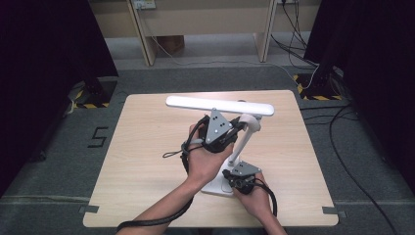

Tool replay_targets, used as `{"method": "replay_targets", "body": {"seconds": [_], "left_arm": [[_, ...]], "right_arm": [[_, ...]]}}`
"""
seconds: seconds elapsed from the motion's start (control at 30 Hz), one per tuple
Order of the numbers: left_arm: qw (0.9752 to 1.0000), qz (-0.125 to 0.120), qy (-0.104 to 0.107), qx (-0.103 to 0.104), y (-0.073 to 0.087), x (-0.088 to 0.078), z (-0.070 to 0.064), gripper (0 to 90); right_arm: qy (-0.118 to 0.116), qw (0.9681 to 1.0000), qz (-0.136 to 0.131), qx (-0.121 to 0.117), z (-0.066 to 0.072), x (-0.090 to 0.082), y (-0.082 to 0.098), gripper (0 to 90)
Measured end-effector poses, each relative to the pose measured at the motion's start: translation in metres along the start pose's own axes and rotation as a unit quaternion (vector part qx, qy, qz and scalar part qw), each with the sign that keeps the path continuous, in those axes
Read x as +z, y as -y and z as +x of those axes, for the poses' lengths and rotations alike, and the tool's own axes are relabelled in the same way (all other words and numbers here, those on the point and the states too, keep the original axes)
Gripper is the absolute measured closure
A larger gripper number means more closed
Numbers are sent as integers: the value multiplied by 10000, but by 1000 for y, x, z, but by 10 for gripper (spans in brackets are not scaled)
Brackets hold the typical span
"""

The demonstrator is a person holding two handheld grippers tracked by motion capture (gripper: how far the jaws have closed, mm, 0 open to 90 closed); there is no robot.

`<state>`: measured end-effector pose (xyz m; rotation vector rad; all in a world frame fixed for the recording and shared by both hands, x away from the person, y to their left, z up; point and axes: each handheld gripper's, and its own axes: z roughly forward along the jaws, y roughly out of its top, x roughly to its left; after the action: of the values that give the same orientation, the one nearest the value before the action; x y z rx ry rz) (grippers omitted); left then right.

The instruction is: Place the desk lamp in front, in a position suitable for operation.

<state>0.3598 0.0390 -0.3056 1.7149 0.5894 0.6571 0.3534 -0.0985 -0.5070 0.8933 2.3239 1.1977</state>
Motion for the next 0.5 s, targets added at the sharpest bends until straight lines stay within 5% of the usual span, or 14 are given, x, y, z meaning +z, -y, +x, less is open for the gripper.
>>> {"method": "replay_targets", "body": {"seconds": [0.5], "left_arm": [[9999,25,-27,147,3,9,-6,847]], "right_arm": [[-4,10000,6,-3,0,0,0,879]]}}
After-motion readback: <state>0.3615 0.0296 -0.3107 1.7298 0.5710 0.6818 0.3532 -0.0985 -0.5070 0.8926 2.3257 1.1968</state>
